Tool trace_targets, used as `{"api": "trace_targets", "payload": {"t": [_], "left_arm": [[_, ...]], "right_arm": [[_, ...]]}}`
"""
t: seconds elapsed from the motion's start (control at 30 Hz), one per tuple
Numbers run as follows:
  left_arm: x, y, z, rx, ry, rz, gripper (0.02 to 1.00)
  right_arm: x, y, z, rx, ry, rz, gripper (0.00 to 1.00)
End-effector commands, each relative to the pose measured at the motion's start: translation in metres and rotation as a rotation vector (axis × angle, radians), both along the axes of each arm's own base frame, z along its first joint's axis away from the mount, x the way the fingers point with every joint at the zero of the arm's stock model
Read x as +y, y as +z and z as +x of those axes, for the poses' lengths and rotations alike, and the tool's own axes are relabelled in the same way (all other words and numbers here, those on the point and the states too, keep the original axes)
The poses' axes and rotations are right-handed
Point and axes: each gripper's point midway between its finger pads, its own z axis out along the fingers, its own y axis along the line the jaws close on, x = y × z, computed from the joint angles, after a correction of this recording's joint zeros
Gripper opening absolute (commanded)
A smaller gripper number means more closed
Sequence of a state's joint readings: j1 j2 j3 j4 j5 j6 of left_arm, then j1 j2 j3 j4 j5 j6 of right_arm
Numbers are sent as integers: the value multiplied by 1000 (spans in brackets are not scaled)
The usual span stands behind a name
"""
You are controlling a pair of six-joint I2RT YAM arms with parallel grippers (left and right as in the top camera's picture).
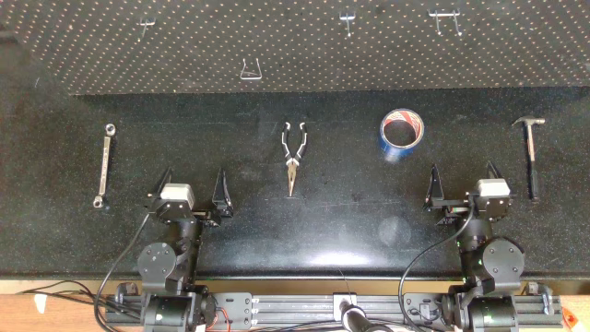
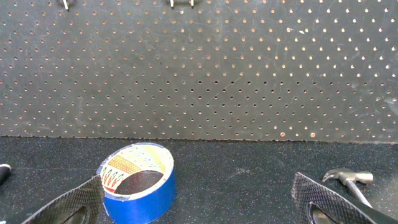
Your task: Place Tools Onto Pegboard
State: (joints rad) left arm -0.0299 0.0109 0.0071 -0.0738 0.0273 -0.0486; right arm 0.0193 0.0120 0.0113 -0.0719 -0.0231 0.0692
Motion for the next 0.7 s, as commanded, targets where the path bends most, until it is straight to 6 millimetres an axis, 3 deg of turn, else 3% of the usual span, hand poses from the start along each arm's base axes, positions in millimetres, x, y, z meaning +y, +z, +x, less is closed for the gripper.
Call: {"api": "trace_targets", "payload": {"t": [0.03,0.7], "left_arm": [[11,0,0,-1,58,17,996],[4,-2,0,5,20,14,996]], "right_arm": [[-3,-2,0,-1,-18,-8,980],[-3,-2,0,-1,-18,-8,980]]}}
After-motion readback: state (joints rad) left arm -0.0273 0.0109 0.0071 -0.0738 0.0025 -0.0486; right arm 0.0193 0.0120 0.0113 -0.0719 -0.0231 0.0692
